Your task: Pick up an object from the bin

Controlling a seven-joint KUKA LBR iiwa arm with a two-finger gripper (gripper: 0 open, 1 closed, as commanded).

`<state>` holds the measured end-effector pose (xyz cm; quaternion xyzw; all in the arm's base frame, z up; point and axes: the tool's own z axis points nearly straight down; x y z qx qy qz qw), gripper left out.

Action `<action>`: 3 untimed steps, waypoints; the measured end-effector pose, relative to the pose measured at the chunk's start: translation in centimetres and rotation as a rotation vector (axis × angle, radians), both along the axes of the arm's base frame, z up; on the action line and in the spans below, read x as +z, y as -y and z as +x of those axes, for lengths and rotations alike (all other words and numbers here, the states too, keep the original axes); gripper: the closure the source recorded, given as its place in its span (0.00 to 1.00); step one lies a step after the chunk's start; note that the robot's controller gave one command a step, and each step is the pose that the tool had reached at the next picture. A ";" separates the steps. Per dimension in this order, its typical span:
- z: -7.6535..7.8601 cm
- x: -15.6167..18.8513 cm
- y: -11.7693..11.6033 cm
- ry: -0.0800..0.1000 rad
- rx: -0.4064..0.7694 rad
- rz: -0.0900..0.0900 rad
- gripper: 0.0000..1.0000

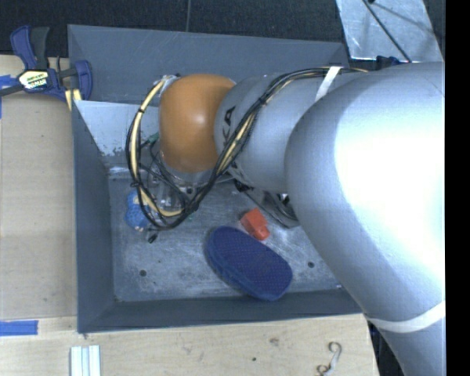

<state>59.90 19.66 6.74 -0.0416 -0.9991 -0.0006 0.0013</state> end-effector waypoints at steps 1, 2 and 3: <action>0.2 0.3 0.4 0.005 -0.006 -0.001 1.00; 0.7 12.9 -1.2 0.015 -0.039 0.003 1.00; 0.5 12.3 -1.1 0.006 -0.039 0.000 0.00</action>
Offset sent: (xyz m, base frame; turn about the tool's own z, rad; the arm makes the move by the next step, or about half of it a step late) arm 0.0000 0.0000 0.0000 0.0000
